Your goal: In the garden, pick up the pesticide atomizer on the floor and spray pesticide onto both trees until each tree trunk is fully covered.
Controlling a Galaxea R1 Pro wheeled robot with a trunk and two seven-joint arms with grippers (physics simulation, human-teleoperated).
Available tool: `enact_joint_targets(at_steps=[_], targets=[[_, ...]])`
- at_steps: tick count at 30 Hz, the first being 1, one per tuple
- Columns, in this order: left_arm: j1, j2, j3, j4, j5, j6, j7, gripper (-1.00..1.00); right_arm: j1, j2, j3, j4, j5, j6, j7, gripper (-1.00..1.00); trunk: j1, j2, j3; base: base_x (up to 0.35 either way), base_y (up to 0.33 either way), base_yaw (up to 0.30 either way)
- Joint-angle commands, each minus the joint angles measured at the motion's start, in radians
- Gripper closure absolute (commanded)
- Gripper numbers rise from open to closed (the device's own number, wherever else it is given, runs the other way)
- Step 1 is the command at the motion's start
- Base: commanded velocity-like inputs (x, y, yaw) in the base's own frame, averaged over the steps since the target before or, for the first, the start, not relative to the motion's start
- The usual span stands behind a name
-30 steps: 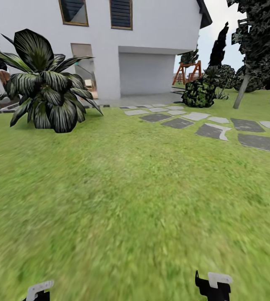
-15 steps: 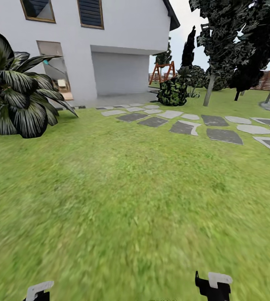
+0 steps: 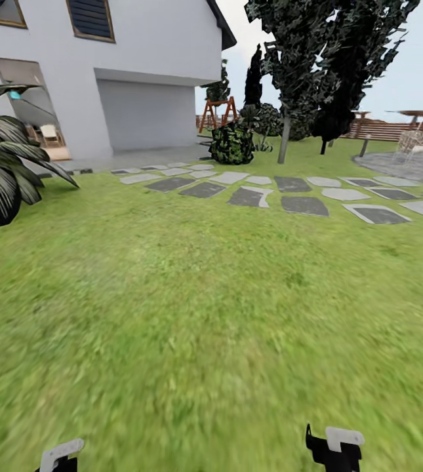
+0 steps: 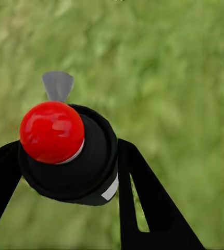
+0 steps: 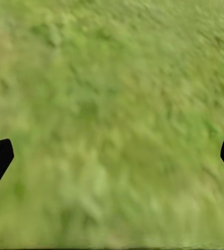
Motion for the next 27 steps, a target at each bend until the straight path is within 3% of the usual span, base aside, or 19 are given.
enact_joint_targets(at_steps=[1,7,27], targets=[[-0.001,0.000,0.009,0.001,-0.010,-0.004,-0.004,1.00,-0.001,0.000,-0.006,0.001,0.011,-0.002,-0.004,-1.00,0.000,0.000,-0.001,-0.023,-0.271,-0.300],[-0.001,0.000,0.009,0.001,-0.010,-0.004,-0.004,1.00,-0.001,0.001,-0.006,0.001,0.011,-0.002,-0.004,-1.00,0.000,0.000,-0.001,-0.004,-0.175,-0.300],[-0.001,0.003,0.010,0.001,-0.010,-0.004,-0.003,1.00,-0.001,0.000,-0.006,0.001,0.011,-0.002,-0.005,-1.00,0.000,0.000,-0.001,0.000,-0.002,-0.300]])
